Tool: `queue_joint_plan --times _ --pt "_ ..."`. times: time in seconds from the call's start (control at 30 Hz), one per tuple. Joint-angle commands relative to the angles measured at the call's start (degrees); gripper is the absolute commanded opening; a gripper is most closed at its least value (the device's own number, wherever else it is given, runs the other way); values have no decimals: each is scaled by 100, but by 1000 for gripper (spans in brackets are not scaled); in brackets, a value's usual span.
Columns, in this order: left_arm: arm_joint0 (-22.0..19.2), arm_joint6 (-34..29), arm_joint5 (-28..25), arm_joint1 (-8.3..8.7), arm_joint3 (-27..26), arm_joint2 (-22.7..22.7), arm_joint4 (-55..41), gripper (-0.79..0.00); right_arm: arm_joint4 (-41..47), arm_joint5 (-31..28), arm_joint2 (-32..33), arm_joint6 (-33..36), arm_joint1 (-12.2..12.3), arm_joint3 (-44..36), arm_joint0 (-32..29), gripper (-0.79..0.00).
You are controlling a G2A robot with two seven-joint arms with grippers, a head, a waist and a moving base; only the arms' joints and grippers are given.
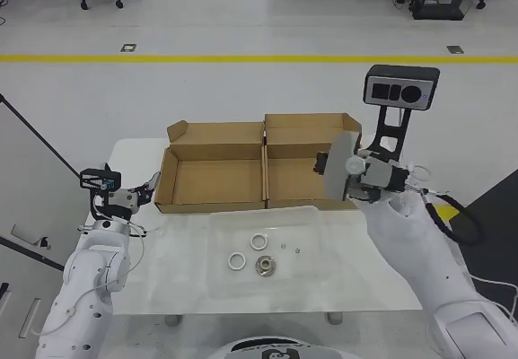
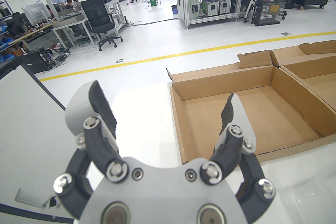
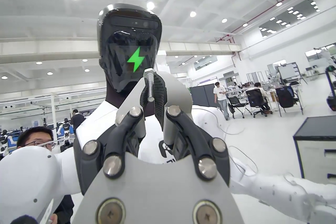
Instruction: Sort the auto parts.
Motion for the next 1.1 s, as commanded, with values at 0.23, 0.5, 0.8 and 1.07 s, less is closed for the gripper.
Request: queue_joint_plan --times 0.23,0.5,0.8,1.07 --pt "0 0 0 0 0 0 0 0 -1100 751 192 -244 34 -156 -47 -785" --pt "0 0 0 0 0 0 0 0 -700 615 149 -295 -20 -276 -122 -785" --pt "0 0 0 0 0 0 0 0 42 354 140 -113 -99 -244 -218 -785" --pt "0 0 0 0 0 0 0 0 381 338 124 83 -150 -222 -264 -785"
